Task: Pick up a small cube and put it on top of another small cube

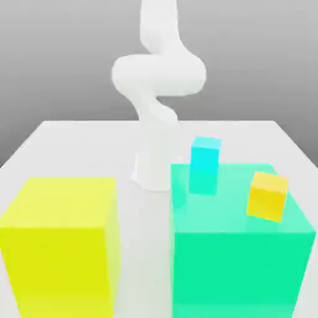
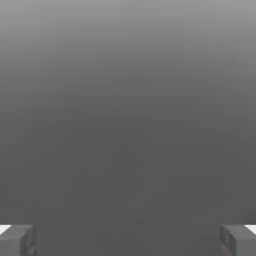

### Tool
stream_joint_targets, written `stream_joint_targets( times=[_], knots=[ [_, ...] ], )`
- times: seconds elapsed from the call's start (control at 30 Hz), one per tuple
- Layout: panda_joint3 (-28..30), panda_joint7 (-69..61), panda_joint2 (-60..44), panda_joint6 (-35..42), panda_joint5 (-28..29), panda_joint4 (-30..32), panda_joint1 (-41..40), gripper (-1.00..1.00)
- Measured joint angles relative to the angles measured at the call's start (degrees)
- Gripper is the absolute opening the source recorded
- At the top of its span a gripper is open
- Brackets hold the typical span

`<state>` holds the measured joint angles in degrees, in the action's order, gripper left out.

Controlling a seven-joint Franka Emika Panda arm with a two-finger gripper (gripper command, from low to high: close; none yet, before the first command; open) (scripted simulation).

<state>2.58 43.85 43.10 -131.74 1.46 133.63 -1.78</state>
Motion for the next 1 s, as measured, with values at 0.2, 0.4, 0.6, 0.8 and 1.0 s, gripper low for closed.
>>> stream_joint_targets(
  times=[0.2,0.4,0.6,0.8,1.0],
  knots=[
    [9.2,-9.0,-10.6,-3.3,4.7,8.3,-5.2,0.0],
    [19.5,-20.0,-21.2,-7.4,7.2,17.2,-10.0,0.0],
    [24.9,-33.8,-33.8,-20.7,6.9,27.9,-10.0,0.0],
    [22.9,-40.4,-40.6,-34.6,3.0,34.9,-5.6,0.0],
    [4.2,-55.7,-53.0,-44.6,-18.6,33.0,-18.6,0.0]
  ],
)
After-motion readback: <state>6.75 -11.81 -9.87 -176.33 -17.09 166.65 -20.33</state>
